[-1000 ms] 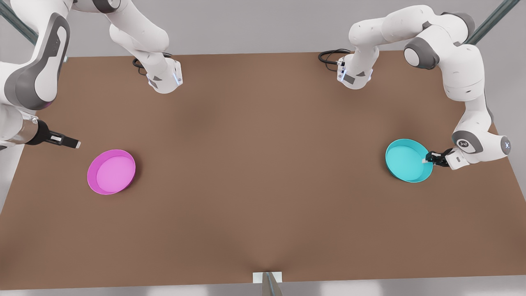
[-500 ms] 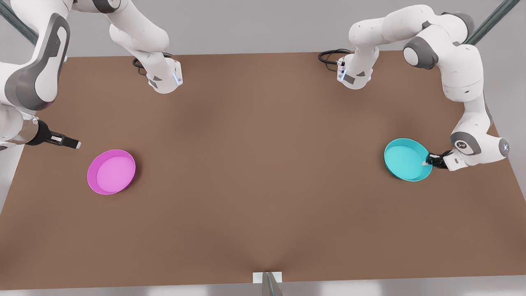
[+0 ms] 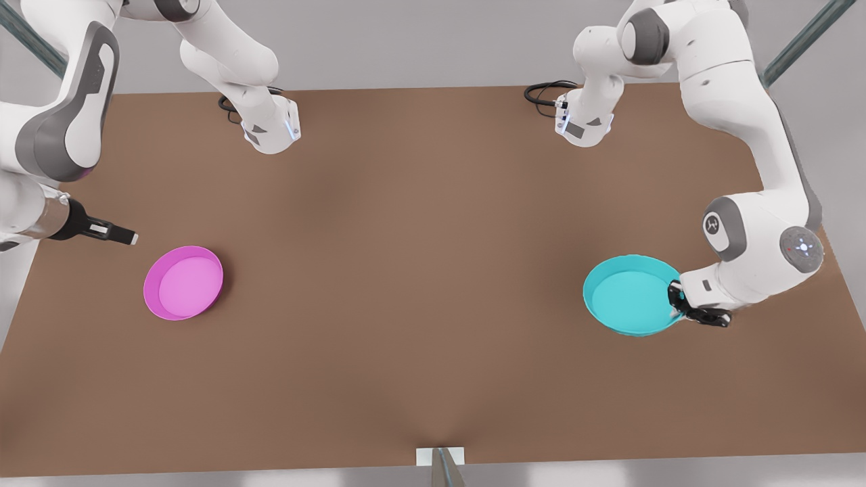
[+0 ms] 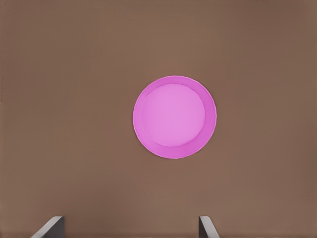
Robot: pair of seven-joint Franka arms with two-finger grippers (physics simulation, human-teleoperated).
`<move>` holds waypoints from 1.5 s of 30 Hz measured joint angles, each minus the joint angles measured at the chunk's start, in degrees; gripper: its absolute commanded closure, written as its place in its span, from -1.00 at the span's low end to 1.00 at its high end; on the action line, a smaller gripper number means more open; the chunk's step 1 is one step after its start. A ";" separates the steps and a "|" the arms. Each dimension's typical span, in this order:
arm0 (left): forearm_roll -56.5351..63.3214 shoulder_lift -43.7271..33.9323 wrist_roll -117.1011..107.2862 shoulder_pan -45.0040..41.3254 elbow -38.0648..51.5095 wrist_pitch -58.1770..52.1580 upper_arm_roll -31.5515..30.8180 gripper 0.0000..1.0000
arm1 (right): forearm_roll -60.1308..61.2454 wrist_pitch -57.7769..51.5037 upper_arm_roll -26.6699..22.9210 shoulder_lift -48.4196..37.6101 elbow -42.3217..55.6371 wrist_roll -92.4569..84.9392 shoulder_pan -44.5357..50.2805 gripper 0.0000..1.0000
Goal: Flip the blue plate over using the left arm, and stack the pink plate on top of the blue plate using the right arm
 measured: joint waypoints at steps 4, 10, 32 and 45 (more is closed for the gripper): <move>8.41 2.33 -12.77 -10.97 8.46 -3.45 0.02 0.57 | -0.01 0.00 0.00 0.00 0.00 0.01 -0.16 -1.00; 25.86 7.66 -32.54 -40.66 13.79 -7.60 19.42 0.57 | -0.02 0.01 0.00 0.00 0.00 0.00 -0.11 -1.00; 75.07 38.01 -119.53 -73.68 -4.33 -4.84 25.00 0.57 | -0.11 0.19 0.00 0.27 0.00 -0.01 -0.08 -1.00; 78.76 43.96 -157.57 -72.98 -2.63 -9.80 18.93 -0.49 | -0.11 0.20 0.00 0.28 0.00 -0.02 -0.10 -1.00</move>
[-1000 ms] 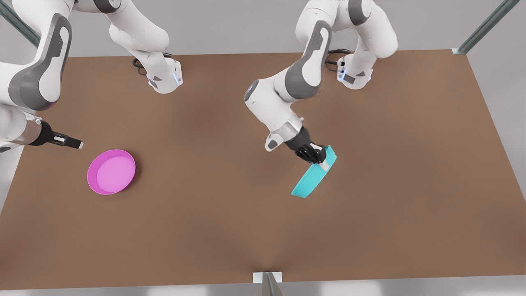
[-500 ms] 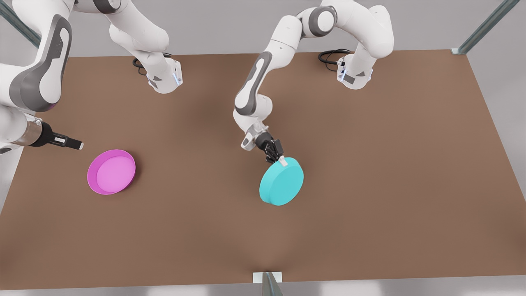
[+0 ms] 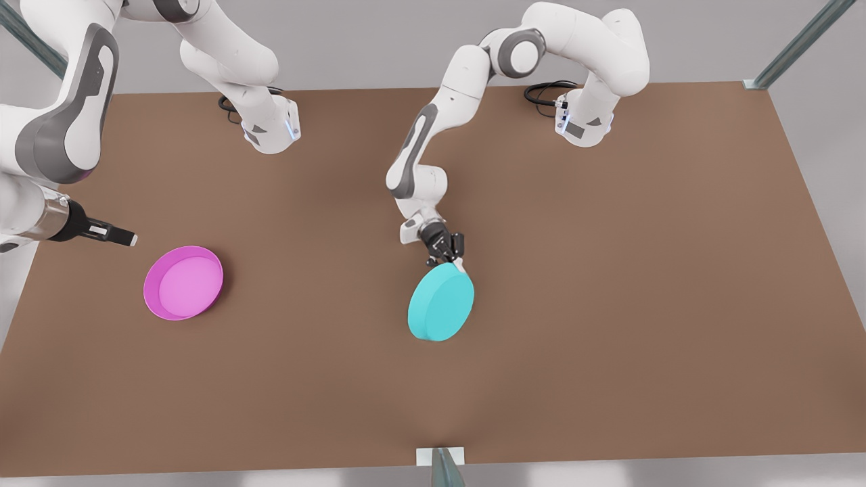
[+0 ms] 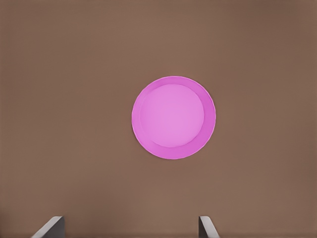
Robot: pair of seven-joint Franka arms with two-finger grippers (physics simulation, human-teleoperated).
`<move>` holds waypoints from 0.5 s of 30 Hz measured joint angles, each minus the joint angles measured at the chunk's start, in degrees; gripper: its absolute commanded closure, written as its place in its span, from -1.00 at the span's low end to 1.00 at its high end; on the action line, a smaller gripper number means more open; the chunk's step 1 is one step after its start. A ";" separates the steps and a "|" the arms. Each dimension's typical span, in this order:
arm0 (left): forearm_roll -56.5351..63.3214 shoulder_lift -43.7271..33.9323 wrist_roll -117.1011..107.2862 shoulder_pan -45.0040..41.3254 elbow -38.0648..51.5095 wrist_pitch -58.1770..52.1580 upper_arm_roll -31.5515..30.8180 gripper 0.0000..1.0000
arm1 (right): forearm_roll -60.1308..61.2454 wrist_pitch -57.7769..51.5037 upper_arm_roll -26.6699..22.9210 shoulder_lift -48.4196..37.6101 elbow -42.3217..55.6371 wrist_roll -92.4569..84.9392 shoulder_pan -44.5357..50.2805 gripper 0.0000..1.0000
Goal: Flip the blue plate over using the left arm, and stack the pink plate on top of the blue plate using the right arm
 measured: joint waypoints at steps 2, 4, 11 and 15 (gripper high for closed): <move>-0.25 -0.33 -3.76 -0.18 0.12 -0.76 -0.24 -1.00 | 0.00 -0.01 0.00 -0.01 0.00 0.00 0.02 -1.00; -1.04 -0.70 -7.11 -0.23 0.53 -1.31 -0.51 -1.00 | 0.00 -0.01 0.00 0.00 0.00 0.00 0.01 -1.00; -23.97 -2.63 -15.37 0.46 15.42 0.79 -2.04 -1.00 | 0.00 -0.02 0.00 0.01 0.00 0.00 -0.06 -1.00; -48.98 -4.88 -14.62 2.32 16.17 5.39 -2.98 -1.00 | 0.00 -0.02 0.00 -0.01 0.00 0.00 0.03 -1.00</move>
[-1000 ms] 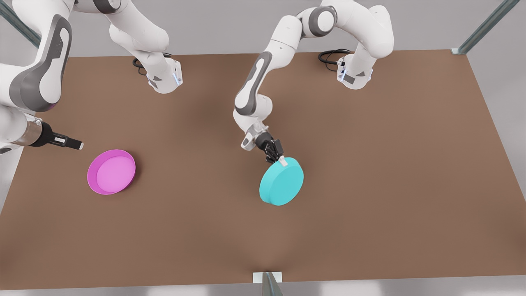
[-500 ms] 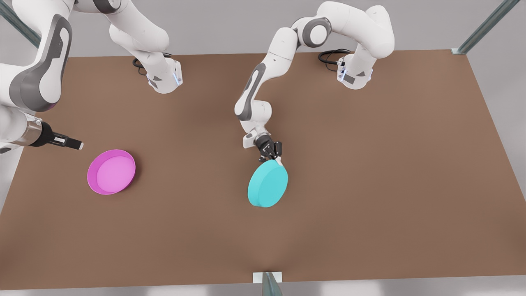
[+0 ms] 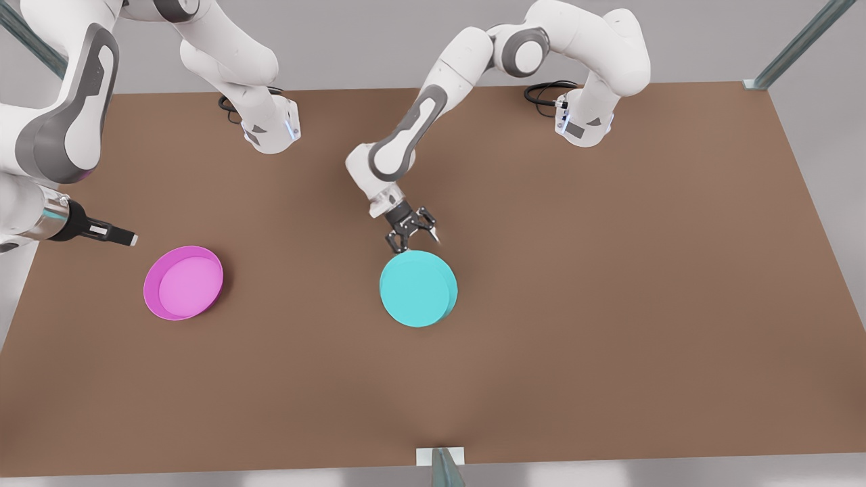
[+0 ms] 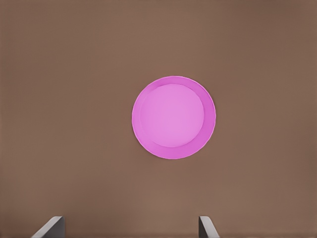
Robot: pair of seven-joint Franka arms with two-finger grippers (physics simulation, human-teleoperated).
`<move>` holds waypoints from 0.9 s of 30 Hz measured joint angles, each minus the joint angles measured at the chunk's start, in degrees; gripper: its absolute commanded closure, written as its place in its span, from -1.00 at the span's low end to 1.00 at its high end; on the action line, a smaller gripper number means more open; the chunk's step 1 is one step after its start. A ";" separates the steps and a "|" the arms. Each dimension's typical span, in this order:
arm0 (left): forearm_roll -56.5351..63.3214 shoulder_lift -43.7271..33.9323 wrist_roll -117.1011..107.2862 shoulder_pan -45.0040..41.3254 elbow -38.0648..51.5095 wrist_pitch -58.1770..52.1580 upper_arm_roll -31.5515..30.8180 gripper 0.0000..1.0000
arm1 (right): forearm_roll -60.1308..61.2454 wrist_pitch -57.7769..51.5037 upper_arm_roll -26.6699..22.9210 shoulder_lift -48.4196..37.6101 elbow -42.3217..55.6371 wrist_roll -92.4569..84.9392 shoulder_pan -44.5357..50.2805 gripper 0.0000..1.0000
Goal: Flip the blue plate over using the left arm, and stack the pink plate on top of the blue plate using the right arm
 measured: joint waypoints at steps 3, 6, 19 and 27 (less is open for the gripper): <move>-20.74 -6.91 7.08 2.47 0.23 -4.94 0.60 -1.00 | 0.00 0.00 0.00 0.00 0.00 0.00 -0.01 -1.00; -35.08 -16.90 15.87 13.04 6.52 -17.09 0.82 -1.00 | 0.00 0.00 0.00 0.00 0.00 0.00 -0.08 -1.00; -28.31 -53.39 64.20 75.36 -4.02 -42.00 -34.10 -1.00 | -0.07 0.00 0.00 -0.10 0.00 0.00 -0.01 -1.00; -20.61 -54.79 84.31 84.55 -10.00 -30.64 -42.71 -1.00 | -2.49 -0.09 1.65 0.91 1.79 -0.02 0.68 -1.00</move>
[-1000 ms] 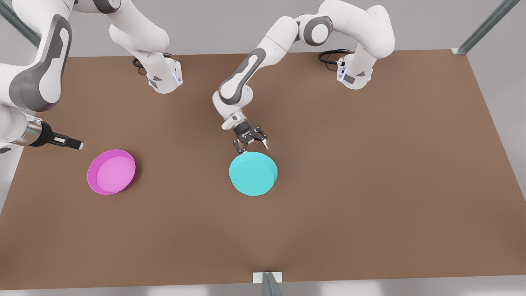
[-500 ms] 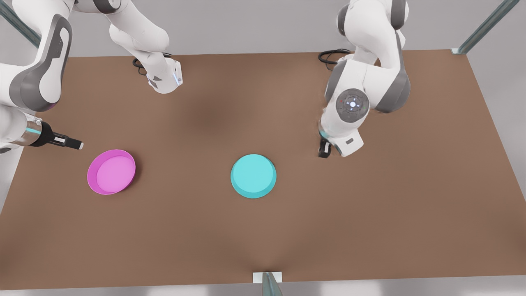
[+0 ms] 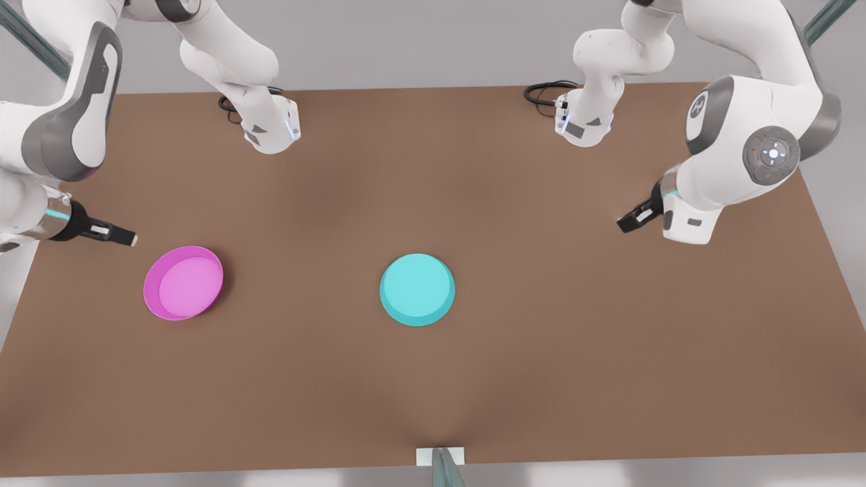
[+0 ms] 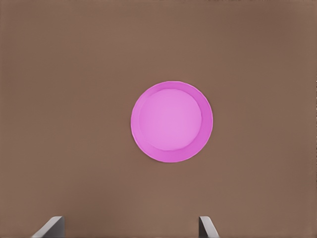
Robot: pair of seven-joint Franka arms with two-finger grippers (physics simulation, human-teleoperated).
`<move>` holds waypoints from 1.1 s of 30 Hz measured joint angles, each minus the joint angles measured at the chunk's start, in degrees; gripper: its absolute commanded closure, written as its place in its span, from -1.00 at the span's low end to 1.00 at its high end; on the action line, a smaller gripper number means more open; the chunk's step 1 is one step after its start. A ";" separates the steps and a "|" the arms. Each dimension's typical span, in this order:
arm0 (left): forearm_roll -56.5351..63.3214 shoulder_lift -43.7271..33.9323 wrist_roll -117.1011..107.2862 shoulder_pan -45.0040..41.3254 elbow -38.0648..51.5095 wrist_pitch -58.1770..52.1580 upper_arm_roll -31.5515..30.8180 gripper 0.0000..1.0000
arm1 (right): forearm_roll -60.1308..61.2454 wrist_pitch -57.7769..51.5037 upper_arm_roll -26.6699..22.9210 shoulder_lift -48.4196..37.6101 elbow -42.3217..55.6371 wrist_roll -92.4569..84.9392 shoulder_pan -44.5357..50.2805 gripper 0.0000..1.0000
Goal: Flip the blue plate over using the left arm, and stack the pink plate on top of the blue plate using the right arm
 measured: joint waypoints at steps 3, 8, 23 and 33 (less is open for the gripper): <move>-0.12 0.46 5.21 0.64 3.56 -0.99 2.69 -1.00 | -1.81 -0.82 0.76 1.09 1.36 -0.03 2.35 -1.00; -2.51 0.83 12.03 1.08 6.43 -2.66 4.68 -1.00 | -2.86 -1.82 0.26 11.20 1.75 -4.56 -7.28 -1.00; -2.94 -1.71 24.20 0.04 9.97 -6.24 3.76 -1.00 | 10.93 28.87 0.37 22.52 -16.21 -23.18 -22.06 -1.00; -3.92 -0.54 28.11 -0.70 10.30 -7.98 2.52 -1.00 | 11.47 36.49 0.11 28.31 -18.13 -31.85 -24.82 -1.00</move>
